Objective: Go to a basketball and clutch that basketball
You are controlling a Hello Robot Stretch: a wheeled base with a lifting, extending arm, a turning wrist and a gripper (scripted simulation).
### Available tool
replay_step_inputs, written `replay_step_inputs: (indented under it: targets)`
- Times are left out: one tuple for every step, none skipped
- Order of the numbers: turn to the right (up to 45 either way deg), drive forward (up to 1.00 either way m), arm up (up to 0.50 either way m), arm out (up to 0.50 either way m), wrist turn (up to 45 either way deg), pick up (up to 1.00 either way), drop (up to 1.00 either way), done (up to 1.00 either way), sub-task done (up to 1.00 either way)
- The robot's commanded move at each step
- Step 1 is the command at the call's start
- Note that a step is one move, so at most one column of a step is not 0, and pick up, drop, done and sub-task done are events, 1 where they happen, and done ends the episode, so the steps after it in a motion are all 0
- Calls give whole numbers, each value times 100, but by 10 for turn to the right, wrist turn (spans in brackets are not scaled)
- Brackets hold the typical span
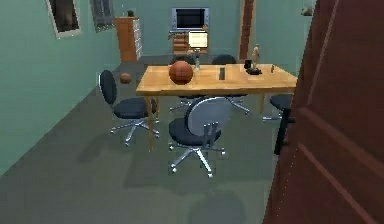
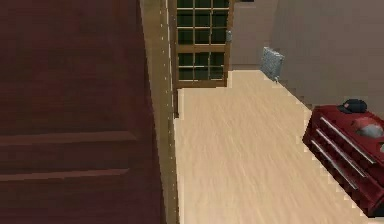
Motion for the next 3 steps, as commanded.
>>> replay_step_inputs:
  targets:
    - [0, 95, 0, 0, 0, 0, 0, 0, 0]
    - [-450, 0, 0, 0, 0, 0, 0, 0, 0]
    - [-450, 0, 0, 0, 0, 0, 0, 0, 0]
